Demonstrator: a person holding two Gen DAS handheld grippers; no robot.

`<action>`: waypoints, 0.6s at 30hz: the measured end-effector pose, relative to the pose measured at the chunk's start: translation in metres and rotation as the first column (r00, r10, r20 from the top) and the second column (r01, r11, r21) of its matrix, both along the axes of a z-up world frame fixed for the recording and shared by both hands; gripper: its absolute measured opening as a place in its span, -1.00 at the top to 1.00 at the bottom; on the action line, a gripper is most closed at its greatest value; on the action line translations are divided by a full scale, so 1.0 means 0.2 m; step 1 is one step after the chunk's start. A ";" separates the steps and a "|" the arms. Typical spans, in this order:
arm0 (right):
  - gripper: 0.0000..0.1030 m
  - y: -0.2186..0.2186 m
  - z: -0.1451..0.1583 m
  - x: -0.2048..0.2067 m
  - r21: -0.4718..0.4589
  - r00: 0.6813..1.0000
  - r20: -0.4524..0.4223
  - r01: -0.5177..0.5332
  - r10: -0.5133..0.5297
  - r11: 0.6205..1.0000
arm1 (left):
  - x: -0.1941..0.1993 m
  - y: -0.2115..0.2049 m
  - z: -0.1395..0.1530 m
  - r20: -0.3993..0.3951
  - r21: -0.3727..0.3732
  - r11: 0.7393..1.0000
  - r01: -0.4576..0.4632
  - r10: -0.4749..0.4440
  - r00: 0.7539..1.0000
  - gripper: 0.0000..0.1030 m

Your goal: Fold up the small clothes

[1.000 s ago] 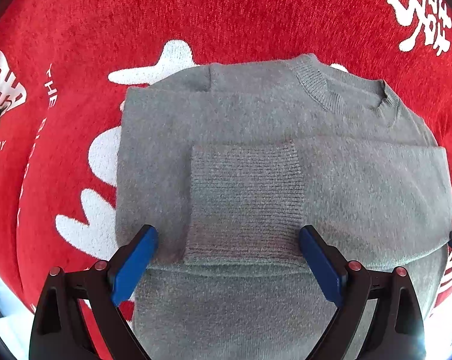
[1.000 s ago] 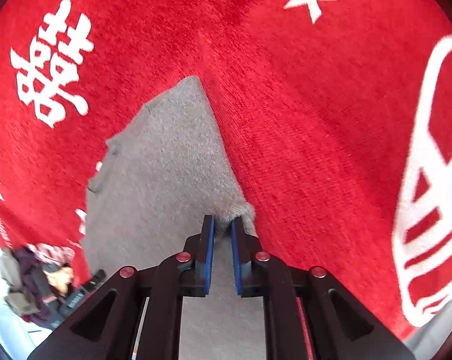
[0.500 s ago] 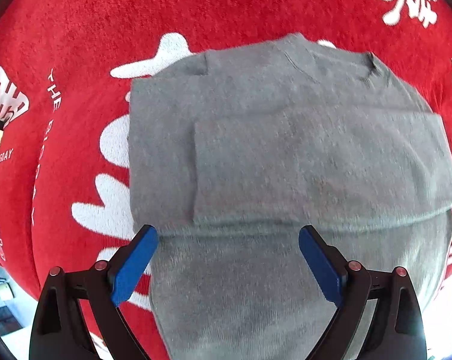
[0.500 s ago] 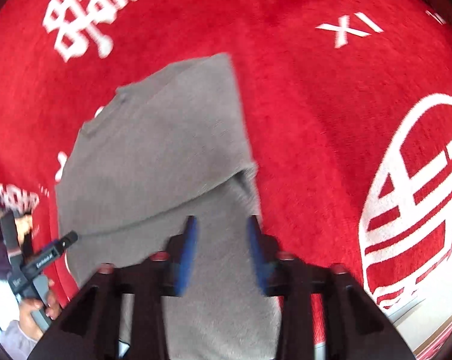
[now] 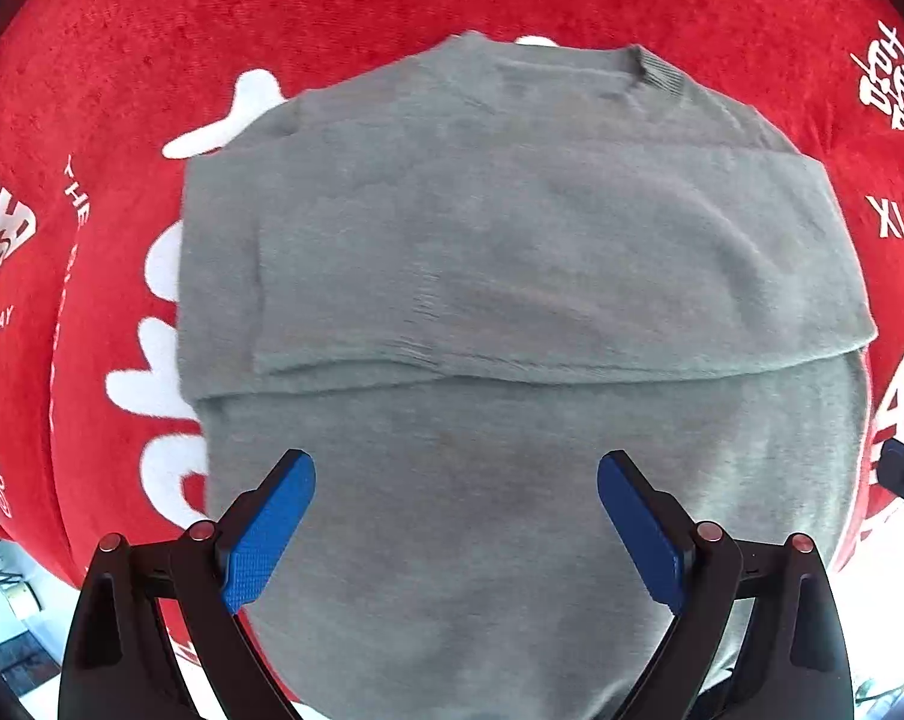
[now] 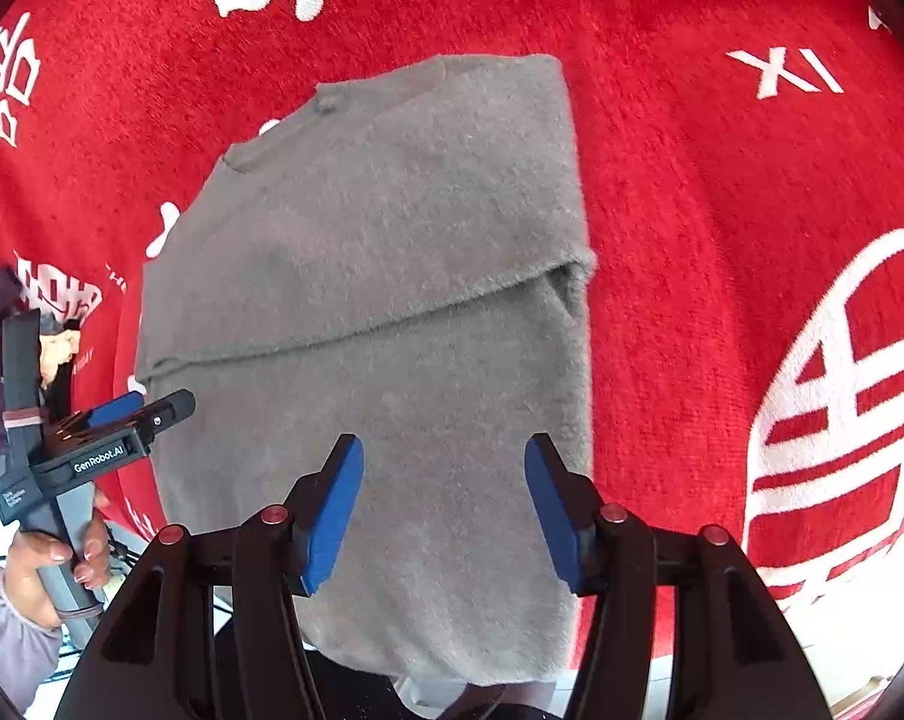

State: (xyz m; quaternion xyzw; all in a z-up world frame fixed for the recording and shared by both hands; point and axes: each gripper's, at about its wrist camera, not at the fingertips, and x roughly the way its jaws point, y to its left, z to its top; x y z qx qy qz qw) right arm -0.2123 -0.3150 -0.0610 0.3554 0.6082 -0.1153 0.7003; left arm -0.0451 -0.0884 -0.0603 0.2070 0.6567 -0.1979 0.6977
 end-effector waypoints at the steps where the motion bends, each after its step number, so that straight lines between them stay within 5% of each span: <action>1: -0.17 -0.01 0.00 -0.01 0.002 1.000 -0.002 0.000 0.000 1.000 | -0.03 -0.02 0.01 -0.006 -0.001 1.000 -0.001 0.001 1.000 -0.86; 13: -0.17 -0.12 -0.02 -0.10 0.070 1.000 -0.006 -0.018 0.018 0.997 | -0.33 0.05 0.10 -0.023 0.036 0.991 -0.129 0.130 0.991 -0.86; 18: -0.17 -0.39 -0.09 0.07 0.064 0.993 0.100 0.057 -0.063 0.996 | -0.34 0.11 0.12 0.003 0.047 0.977 -0.208 0.208 0.978 -0.86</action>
